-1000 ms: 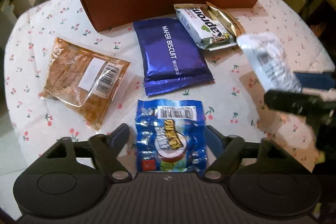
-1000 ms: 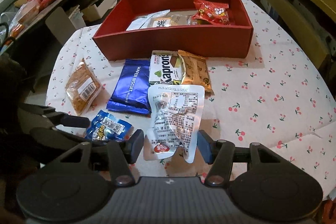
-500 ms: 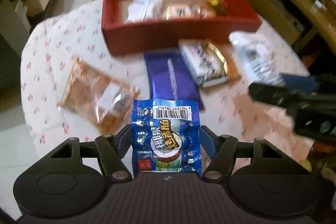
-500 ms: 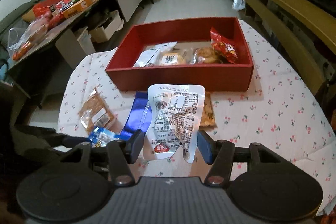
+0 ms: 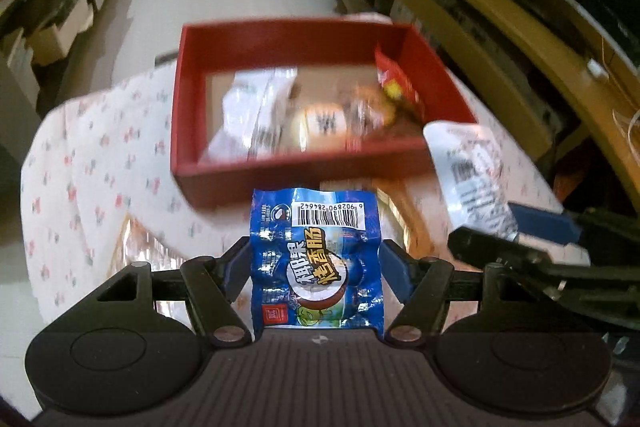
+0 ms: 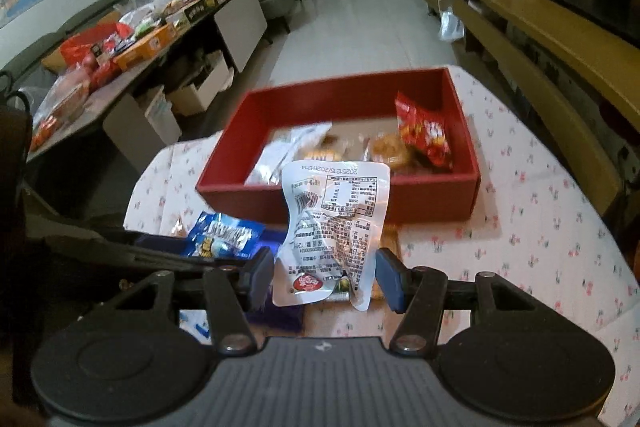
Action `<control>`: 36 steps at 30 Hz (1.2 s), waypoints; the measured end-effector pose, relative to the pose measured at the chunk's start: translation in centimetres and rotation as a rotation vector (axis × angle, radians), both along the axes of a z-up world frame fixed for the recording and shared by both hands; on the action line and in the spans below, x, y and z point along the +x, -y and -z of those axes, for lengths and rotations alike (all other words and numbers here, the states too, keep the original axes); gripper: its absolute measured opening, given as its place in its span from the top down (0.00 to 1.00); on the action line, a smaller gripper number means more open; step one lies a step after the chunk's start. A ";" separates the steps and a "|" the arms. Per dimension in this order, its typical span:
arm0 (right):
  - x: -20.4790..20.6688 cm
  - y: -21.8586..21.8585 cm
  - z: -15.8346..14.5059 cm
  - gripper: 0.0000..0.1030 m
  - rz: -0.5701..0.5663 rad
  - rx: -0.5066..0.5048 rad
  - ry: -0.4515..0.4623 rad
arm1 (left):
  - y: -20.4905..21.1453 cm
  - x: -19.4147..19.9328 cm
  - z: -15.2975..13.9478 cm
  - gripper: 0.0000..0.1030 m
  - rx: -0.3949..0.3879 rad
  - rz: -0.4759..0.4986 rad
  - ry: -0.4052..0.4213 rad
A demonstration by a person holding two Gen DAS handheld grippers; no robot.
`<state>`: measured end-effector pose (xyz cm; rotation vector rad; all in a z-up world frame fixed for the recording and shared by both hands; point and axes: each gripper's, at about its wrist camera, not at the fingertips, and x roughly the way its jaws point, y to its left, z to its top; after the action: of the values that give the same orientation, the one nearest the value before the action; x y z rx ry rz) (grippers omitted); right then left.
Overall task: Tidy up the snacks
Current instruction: 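Carry the blue packet and white pouch over the red tray with both grippers, then lower the blue packet into the tray and open the left gripper while the right releases the white pouch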
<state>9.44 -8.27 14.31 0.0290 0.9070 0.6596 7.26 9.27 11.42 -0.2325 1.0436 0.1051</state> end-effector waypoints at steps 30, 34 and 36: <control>12.7 -5.3 3.0 0.40 0.062 -0.042 -0.048 | -4.2 11.7 1.9 0.28 0.077 -0.144 0.002; 13.1 -5.8 3.6 0.40 0.062 -0.059 -0.052 | -4.4 12.1 2.7 0.28 0.076 -0.156 -0.017; 13.2 -6.0 3.9 0.40 0.061 -0.064 -0.054 | -4.5 12.2 3.0 0.28 0.080 -0.161 -0.025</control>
<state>22.69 -2.28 10.39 0.0177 0.9754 0.5750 19.51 13.79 8.45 -0.2431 1.0420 0.2955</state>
